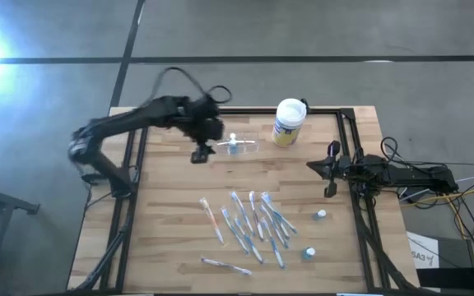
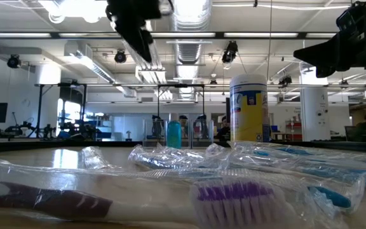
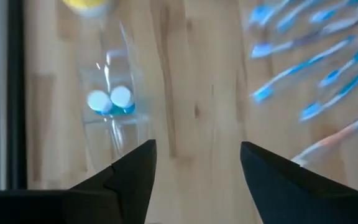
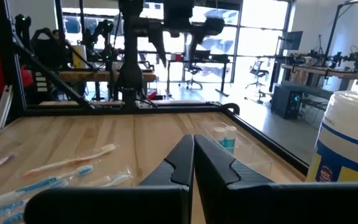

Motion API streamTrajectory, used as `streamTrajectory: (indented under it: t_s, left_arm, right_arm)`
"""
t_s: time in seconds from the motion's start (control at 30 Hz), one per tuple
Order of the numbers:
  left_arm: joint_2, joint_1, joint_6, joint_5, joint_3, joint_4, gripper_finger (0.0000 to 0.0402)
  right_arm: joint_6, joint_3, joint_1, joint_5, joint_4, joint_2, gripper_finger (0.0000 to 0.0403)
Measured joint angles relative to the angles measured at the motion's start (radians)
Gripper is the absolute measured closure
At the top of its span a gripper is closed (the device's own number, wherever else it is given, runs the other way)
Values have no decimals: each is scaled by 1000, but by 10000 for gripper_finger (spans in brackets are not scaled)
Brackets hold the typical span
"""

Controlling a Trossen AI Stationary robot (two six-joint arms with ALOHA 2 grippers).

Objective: Pick & Place toothbrushing station
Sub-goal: Put the blue mouthwash bottle into the transparent toothbrush holder

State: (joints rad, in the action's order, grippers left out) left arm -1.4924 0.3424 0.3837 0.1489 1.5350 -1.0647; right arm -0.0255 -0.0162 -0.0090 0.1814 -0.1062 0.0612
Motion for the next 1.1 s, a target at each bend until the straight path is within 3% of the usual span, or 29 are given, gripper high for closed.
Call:
streamTrajectory:
  t_s: [0.23, 0.43, 0.53, 0.67, 0.83, 1.1]
  left_arm:
    - [423, 0, -149, 43, -381, 348, 224]
    - [725, -8, -397, 52, -736, 707, 332]
    - [825, -14, -449, 133, -881, 889, 388]
    - [917, -18, -474, 216, -1051, 1120, 392]
    - [971, -18, -498, 221, -1199, 1311, 397]
    - [996, -17, -460, 218, -1280, 1344, 397]
  right_arm:
    - [24, 0, 0, -1, -1, 0, 394]
    - [33, 0, 0, -1, -2, 0, 394]
    - [30, 0, 0, -1, -3, 0, 394]
    - [27, 0, 0, 1, -8, 0, 394]
    - [42, -9, 0, 2, -41, 2, 394]
    - [86, -199, 0, 10, 142, 96, 394]
